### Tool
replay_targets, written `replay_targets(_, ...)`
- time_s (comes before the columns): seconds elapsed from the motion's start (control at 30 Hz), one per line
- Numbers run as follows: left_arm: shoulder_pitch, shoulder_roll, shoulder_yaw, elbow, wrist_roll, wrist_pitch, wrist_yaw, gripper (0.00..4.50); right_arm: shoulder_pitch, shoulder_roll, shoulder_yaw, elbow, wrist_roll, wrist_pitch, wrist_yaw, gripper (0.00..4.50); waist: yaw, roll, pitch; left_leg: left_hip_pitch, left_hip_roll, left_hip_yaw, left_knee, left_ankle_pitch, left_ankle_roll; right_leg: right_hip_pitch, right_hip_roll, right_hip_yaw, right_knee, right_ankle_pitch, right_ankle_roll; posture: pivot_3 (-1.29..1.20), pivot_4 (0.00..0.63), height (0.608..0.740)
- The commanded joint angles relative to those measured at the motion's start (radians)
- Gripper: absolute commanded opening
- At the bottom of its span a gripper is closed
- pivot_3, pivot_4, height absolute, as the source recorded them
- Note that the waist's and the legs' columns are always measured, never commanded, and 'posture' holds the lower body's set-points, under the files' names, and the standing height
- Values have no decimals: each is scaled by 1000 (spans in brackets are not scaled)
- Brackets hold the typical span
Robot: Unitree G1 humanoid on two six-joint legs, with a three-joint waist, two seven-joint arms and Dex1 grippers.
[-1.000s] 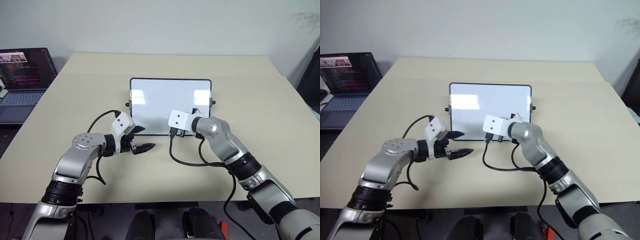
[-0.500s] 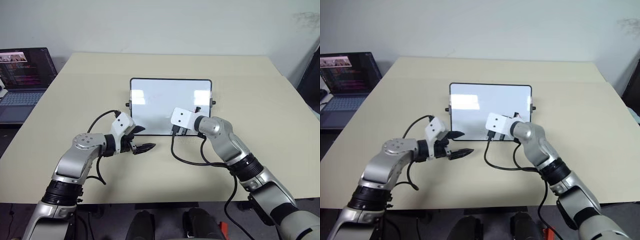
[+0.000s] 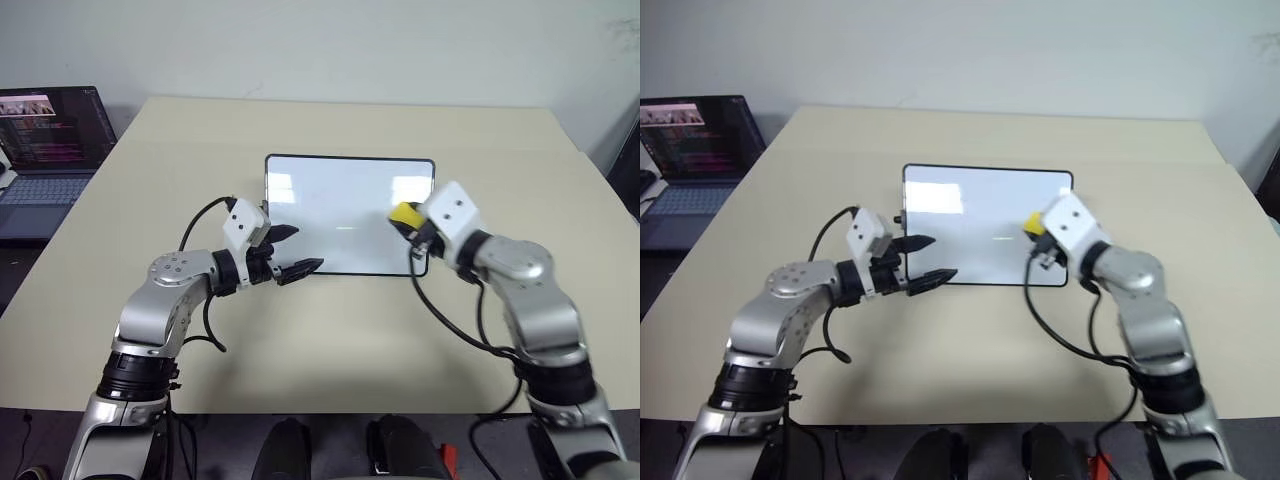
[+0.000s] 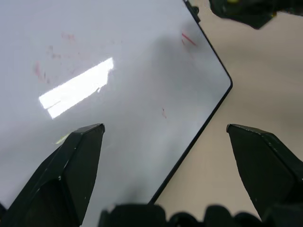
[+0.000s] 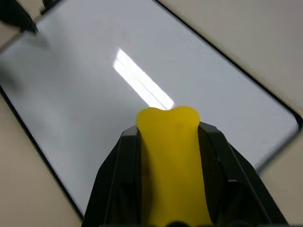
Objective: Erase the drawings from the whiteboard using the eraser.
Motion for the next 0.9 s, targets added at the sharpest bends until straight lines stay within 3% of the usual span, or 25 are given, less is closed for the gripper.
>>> replay_targets(0.03, -37, -2, -22, -19, -4, -10, -20, 4500, 94, -14, -15, -118, 25, 37, -18, 1251, -2, 0, 0, 0, 0, 0, 0, 0, 0, 0, 0, 0, 0, 0, 0, 0, 150, 740)
replay_targets(0.27, -89, -10, -60, 67, 17, -48, -52, 4500, 140, -2, 68, -114, -21, 19, -111, 1251, -20, 0, 0, 4, 2, 0, 0, 0, 0, 1, 9, 2, 3, 0, 0, 0, 150, 740)
replay_targets(0.9, -123, -36, -89, 147, 51, -102, -85, 4500, -195, 74, 178, 332, -141, -174, -311, 1251, -15, 0, 0, 3, 3, 0, 0, 0, 0, 1, 9, 2, 2, 0, -1, 0, 150, 740)
